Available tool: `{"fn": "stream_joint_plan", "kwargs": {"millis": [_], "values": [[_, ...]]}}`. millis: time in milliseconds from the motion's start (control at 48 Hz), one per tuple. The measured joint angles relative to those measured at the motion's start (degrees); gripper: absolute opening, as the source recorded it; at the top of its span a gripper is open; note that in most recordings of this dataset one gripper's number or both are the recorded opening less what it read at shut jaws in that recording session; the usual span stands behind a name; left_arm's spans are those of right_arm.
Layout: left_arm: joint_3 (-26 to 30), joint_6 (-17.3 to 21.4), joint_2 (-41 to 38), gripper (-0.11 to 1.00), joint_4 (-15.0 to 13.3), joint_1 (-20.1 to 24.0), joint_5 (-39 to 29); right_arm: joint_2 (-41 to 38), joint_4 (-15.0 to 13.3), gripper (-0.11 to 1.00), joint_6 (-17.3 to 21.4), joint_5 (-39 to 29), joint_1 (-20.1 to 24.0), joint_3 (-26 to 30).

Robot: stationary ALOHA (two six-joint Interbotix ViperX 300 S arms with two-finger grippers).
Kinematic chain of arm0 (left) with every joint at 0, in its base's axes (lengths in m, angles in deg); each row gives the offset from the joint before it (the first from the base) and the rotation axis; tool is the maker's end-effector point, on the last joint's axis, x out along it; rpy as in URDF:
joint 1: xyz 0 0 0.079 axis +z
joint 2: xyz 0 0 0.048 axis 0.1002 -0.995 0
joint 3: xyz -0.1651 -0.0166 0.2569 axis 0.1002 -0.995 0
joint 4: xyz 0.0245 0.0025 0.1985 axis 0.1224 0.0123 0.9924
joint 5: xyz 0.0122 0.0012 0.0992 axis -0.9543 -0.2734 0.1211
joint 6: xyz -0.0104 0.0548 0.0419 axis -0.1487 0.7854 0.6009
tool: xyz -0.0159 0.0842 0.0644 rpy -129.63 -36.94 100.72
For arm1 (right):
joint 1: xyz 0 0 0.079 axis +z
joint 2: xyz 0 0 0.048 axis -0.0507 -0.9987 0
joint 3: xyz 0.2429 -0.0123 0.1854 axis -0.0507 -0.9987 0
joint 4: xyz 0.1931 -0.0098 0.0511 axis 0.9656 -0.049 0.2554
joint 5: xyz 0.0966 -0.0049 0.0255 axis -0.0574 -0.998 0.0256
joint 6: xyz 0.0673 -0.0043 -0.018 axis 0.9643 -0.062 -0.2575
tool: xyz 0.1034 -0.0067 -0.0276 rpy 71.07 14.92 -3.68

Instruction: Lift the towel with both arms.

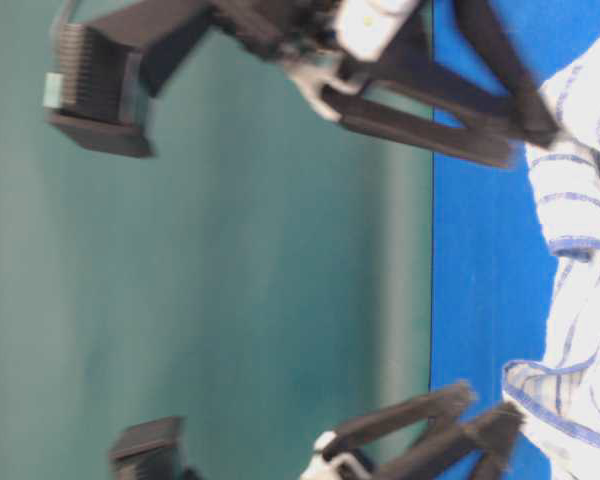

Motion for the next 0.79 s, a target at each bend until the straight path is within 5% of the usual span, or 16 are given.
{"fn": "stream_joint_plan", "kwargs": {"millis": [584,688,792], "values": [[0.00,-0.26,-11.78,0.87,0.00,-0.26,4.31,-10.81,0.44,0.63,4.22,6.42,1.93,0.44],[0.00,-0.18,-11.87,0.77,0.00,-0.53,4.22,-10.90,0.44,0.58,4.22,6.42,1.93,0.53],[0.00,-0.09,-11.87,0.52,0.00,-0.70,4.22,-10.81,0.35,0.37,4.22,6.42,1.93,0.62]]}}
